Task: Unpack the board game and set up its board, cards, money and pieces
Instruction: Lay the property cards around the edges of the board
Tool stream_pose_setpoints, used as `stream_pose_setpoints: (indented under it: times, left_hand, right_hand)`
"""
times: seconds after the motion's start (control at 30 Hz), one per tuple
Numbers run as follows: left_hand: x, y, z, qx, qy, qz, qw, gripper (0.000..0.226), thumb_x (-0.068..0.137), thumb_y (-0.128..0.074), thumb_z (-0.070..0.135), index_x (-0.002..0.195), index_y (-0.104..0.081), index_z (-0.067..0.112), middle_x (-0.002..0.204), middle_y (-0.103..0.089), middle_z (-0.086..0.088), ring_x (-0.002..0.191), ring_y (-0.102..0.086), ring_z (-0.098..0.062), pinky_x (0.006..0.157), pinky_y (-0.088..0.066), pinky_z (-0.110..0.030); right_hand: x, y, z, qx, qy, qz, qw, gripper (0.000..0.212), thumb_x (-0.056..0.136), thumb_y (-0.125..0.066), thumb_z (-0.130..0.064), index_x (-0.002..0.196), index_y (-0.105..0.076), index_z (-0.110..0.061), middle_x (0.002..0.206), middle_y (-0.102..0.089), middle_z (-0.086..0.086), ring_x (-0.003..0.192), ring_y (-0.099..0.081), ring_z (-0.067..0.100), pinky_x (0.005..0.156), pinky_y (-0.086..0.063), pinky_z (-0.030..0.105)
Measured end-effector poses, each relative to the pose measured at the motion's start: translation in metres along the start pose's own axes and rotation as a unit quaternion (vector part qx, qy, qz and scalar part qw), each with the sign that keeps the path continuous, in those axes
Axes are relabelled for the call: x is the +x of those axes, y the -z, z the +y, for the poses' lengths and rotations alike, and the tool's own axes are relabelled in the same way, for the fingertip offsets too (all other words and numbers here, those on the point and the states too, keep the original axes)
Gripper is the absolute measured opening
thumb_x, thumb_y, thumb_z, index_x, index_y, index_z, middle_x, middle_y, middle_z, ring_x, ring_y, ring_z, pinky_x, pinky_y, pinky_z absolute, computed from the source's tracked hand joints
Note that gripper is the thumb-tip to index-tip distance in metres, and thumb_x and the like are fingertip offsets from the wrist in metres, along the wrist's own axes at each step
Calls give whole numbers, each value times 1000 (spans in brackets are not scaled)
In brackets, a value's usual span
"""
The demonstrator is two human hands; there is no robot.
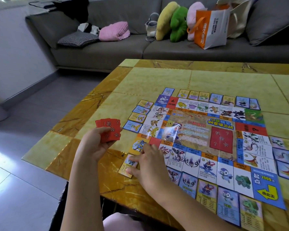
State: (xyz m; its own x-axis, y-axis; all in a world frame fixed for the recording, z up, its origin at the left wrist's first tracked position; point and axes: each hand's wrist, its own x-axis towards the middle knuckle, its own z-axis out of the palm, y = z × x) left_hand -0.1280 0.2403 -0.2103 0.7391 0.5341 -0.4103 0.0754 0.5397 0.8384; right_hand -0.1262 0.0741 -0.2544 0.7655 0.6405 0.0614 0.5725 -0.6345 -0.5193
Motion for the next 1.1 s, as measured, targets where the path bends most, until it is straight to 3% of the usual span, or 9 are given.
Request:
stream_pose_setpoints:
  times: [0.23, 0.4, 0.5, 0.6, 0.7, 0.83, 0.97, 1.1]
  left_hand:
    - [-1, 6, 0, -11, 8, -13, 1000, 30, 95, -40, -3, 124, -36, 1, 104, -64, -24, 82, -71, -28, 69, -59, -34]
    - [-1, 4, -1, -6, 16, -24, 1000, 34, 95, -40, -3, 129, -37, -3, 103, -64, -25, 84, -69, -30, 74, -58, -38]
    - [-9, -5, -4, 49, 37, -112, 992, 35, 96, -39, -1, 131, -41, -5, 107, -67, -26, 86, -72, -32, 68, -61, -37]
    - [-26, -26, -9, 97, 55, -198, 974, 29, 96, -42, 0, 125, -48, 0, 107, -68, -25, 88, -71, -32, 71, -60, -38]
    - [-49, -55, -17, 137, 61, -256, 955, 26, 93, -47, 1, 119, -52, -1, 102, -69, -23, 82, -72, -29, 74, -58, -36]
    - [-77, -92, -38, 155, 74, -301, 938, 27, 87, -55, 0, 113, -56, -2, 89, -71, -15, 72, -71, -20, 65, -60, -29]
    - [-105, -116, -73, 162, 107, -356, 914, 27, 86, -58, 0, 113, -57, 1, 94, -72, -13, 80, -71, -21, 70, -59, -30]
    - [-124, -130, -101, 149, 155, -371, 904, 28, 86, -57, 13, 111, -59, 1, 100, -71, -18, 84, -71, -24, 75, -60, -34]
  right_hand:
    - [3, -4, -2, 10, -4, 3, 1000, 42, 88, -57, -47, 126, -61, -30, 119, -45, -2, 115, -35, 19, 100, -27, 33]
    - [-1, 5, 1, 136, -3, 82, 987, 33, 86, -65, -40, 117, -68, -26, 85, -36, -13, 92, -37, 11, 81, -30, 23]
    - [-3, 25, 10, 177, -11, 114, 978, 20, 88, -66, -30, 103, -73, -19, 82, -43, -12, 82, -49, 9, 71, -41, 18]
    - [-12, 54, 24, 241, -35, 129, 961, 12, 88, -66, -26, 90, -71, -15, 80, -53, -8, 67, -51, 4, 63, -41, 11]
    - [-30, 81, 45, 302, -96, 157, 935, 20, 84, -69, -37, 87, -60, -19, 77, -57, -4, 64, -52, 5, 60, -43, 14]
    - [-62, 115, 72, 396, -170, 152, 889, 37, 74, -71, -45, 96, -57, -18, 80, -61, 0, 62, -61, 10, 58, -50, 23]
    - [-98, 136, 89, 398, -189, 170, 881, 20, 76, -74, -32, 87, -67, -17, 67, -67, -1, 56, -64, 9, 56, -53, 23]
    - [-126, 141, 110, 384, -225, 187, 875, 10, 76, -77, -23, 77, -71, -16, 70, -71, 4, 59, -66, 16, 63, -56, 33]
